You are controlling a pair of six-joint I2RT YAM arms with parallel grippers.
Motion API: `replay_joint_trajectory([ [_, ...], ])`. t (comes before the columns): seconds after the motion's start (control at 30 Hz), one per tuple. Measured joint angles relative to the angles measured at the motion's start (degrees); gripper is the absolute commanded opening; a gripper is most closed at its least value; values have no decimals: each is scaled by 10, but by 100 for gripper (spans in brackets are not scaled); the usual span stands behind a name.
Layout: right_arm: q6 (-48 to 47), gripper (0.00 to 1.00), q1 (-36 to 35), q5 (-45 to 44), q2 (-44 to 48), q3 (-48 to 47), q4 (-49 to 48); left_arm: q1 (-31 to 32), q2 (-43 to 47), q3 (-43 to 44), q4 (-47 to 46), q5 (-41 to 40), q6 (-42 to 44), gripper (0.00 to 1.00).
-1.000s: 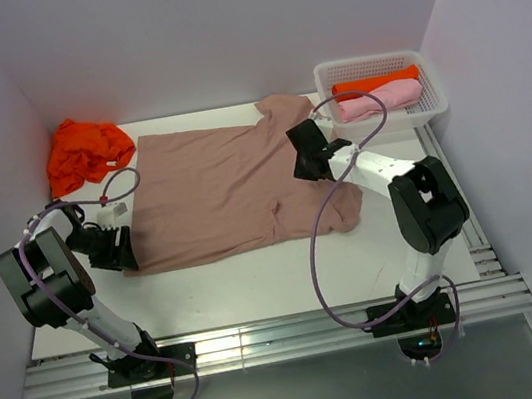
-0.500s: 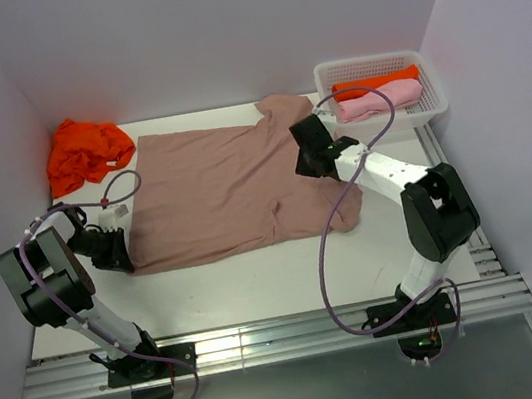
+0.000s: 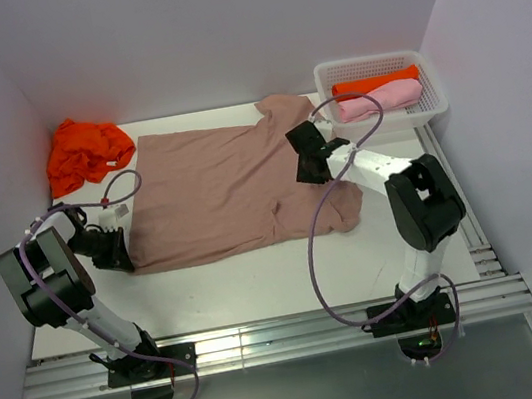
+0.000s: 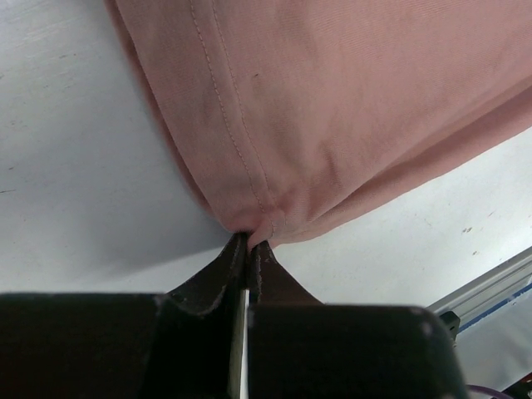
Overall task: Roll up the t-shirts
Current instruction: Fold the tshirt
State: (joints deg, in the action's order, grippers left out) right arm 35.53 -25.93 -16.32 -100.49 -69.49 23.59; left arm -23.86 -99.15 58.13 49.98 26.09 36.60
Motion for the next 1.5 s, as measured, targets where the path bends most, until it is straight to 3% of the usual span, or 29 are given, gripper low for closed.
replay_joint_trajectory([
  [0.37,-16,36,17,5,-91,-15,-1,1,1,-4,-4,0,0,7],
  [1.5,-24,38,23,-19,-93,-25,2,13,1,-5,-8,0,-3,7],
])
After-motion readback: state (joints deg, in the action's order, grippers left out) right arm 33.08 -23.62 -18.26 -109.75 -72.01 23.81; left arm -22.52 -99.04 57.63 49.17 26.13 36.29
